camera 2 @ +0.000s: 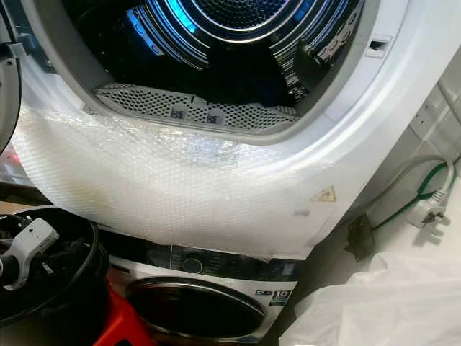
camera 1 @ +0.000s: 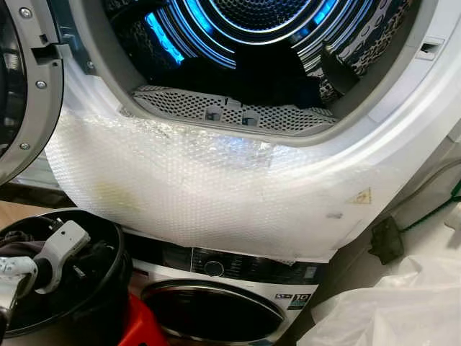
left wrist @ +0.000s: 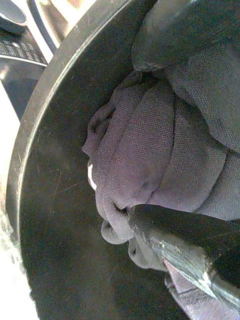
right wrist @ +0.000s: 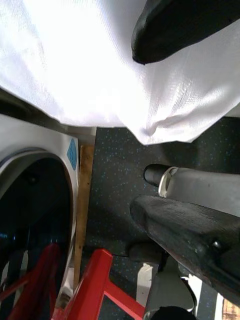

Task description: Clothes washing

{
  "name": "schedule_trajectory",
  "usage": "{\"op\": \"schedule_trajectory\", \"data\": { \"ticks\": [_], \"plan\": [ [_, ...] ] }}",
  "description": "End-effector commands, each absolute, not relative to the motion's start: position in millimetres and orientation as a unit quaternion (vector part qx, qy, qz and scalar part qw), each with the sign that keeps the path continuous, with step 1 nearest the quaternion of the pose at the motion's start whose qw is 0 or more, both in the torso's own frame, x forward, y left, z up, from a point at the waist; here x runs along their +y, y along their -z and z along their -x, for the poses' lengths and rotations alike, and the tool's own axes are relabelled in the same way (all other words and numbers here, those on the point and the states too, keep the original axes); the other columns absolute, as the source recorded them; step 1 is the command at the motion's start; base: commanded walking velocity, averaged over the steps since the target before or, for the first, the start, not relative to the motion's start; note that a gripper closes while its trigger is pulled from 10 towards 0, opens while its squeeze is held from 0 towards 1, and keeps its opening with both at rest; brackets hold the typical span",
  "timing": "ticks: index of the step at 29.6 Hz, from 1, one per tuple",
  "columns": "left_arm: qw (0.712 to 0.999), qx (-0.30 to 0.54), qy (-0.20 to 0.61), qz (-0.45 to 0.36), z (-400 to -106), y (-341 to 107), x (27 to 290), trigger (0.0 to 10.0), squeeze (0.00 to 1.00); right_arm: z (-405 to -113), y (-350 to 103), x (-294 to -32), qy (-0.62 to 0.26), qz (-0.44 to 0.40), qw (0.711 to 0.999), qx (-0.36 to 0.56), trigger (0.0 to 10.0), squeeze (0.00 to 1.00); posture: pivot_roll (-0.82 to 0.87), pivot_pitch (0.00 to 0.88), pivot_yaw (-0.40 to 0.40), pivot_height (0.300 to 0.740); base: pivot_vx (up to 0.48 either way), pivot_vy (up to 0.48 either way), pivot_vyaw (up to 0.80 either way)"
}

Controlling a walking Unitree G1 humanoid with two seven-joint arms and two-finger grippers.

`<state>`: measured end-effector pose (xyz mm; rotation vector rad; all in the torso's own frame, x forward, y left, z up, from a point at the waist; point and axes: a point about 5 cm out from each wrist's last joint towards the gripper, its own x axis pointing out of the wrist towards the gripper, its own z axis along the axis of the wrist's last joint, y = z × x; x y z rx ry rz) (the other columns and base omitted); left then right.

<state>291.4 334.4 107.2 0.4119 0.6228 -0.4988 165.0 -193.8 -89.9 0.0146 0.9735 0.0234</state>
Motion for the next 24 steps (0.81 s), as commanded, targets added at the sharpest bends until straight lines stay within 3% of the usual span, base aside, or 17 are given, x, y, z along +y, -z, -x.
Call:
{"op": "schedule_trajectory", "data": {
  "ticks": [1, 5, 6, 7, 8, 13, 17, 21, 24],
  "plan": [
    [0.891, 0.325, 0.237, -0.211, -289, -106, 340, 10.0, 1.0, -167, 88, -199, -0.006, -0.003, 0.886, 0.464, 10.0, 0.0, 0.01, 0.088, -0.106, 0.74, 0.0, 0.0, 0.0],
    [0.873, 0.351, 0.265, -0.211, -280, -104, 345, 10.0, 1.0, -165, 90, -196, -0.009, -0.005, 0.884, 0.467, 10.0, 0.0, 0.01, 0.084, -0.107, 0.74, 0.0, 0.0, 0.0],
    [0.869, 0.357, 0.265, -0.216, -278, -103, 347, 10.0, 0.91, -164, 90, -195, -0.01, -0.005, 0.884, 0.468, 10.0, 0.0, 0.01, 0.084, -0.108, 0.74, 0.0, 0.0, 0.0],
    [0.864, 0.362, 0.266, -0.226, -277, -103, 349, 10.0, 0.23, -164, 90, -195, -0.01, -0.005, 0.884, 0.468, 10.0, 0.0, 0.02, 0.085, -0.108, 0.74, 0.0, 0.0, 0.0],
    [0.861, 0.368, 0.262, -0.234, -275, -103, 352, 10.0, 0.0, -164, 90, -195, -0.011, -0.005, 0.884, 0.468, 10.0, 0.0, 0.02, 0.083, -0.108, 0.74, 0.0, 0.0, 0.0],
    [0.861, 0.361, 0.225, -0.277, -276, -116, 366, 10.0, 0.0, -165, 90, -195, -0.01, -0.005, 0.883, 0.468, 10.0, 0.0, 0.01, 0.077, -0.105, 0.74, 0.0, 0.0, 0.0],
    [0.862, 0.36, 0.238, -0.266, -272, -122, 370, 10.0, 0.0, -167, 89, -194, -0.011, -0.006, 0.884, 0.466, 10.0, 0.0, 0.02, 0.075, -0.106, 0.74, 0.0, 0.0, 0.0],
    [0.835, 0.386, 0.25, -0.304, -265, -123, 376, 10.0, 0.0, -169, 89, -191, -0.015, -0.008, 0.885, 0.465, 10.0, 0.0, 0.03, 0.076, -0.109, 0.74, 0.0, 0.0, 0.0],
    [0.834, 0.386, 0.243, -0.309, -265, -121, 377, 10.0, 0.0, -169, 89, -190, -0.016, -0.007, 0.885, 0.465, 10.0, 0.0, 0.03, 0.076, -0.11, 0.74, 0.0, 0.0, 0.0]
  ]
}}
